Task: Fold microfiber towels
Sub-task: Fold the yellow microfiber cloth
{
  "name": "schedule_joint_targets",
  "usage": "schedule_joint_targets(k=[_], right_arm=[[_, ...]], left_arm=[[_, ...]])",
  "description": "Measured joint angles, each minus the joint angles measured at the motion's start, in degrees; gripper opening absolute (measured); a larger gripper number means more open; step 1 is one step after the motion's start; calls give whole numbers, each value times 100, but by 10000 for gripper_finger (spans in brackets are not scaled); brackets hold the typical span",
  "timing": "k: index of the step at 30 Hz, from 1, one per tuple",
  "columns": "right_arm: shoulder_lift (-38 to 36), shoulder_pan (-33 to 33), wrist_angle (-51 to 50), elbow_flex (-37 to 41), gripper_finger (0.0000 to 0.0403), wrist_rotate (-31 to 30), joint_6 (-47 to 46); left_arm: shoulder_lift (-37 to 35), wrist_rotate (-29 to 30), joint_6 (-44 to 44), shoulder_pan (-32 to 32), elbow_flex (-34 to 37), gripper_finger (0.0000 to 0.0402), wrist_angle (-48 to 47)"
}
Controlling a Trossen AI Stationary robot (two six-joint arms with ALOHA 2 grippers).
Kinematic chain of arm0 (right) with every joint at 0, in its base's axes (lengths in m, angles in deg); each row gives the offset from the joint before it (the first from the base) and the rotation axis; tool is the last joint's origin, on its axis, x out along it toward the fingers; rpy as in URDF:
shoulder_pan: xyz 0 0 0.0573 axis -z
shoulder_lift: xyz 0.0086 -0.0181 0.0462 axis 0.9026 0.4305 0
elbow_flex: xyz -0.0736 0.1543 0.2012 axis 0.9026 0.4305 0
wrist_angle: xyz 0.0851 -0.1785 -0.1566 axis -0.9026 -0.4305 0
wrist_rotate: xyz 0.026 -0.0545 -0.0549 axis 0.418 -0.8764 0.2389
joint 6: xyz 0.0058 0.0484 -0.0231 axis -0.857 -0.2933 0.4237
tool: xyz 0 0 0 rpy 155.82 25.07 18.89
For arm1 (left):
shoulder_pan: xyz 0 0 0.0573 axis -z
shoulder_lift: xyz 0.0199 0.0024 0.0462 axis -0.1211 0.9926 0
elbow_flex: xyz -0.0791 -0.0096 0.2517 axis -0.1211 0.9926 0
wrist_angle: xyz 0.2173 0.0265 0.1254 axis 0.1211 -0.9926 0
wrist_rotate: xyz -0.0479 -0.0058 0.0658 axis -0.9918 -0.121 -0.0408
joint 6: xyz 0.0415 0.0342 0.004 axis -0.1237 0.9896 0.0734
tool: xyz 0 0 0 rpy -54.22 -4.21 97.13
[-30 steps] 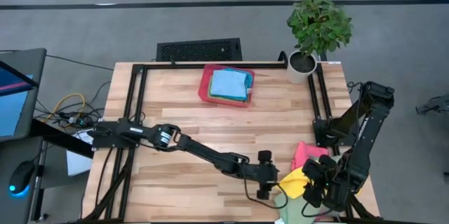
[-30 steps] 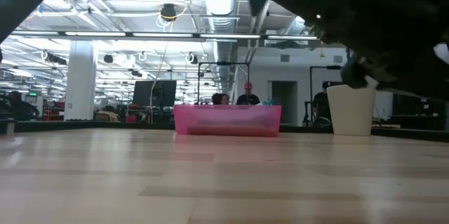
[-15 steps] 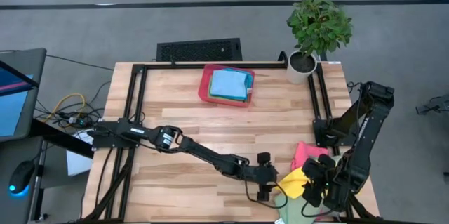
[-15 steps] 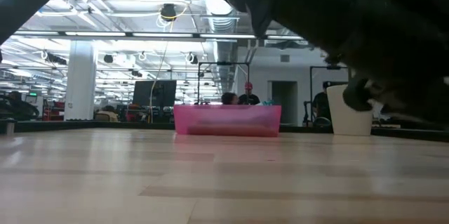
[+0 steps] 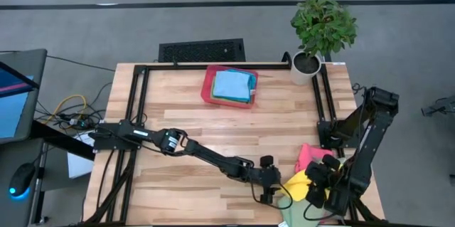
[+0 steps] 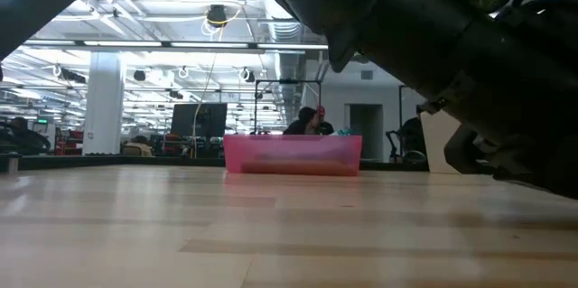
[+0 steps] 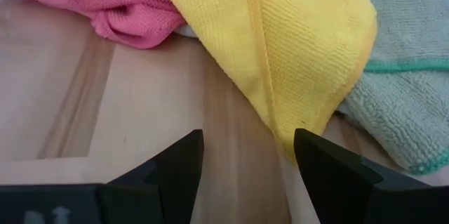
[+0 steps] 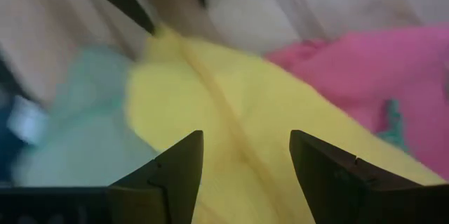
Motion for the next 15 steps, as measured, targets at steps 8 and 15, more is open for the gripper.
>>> schedule_joint_targets(k=[8,15], right_arm=[[633,-113,-208,-1,240,552,358],[710,-112,-376,0,240,727,362]], left_arm=[[12,46,68,-9,-263,196,-395],[20,-44,158,-31,-263,99,-370]])
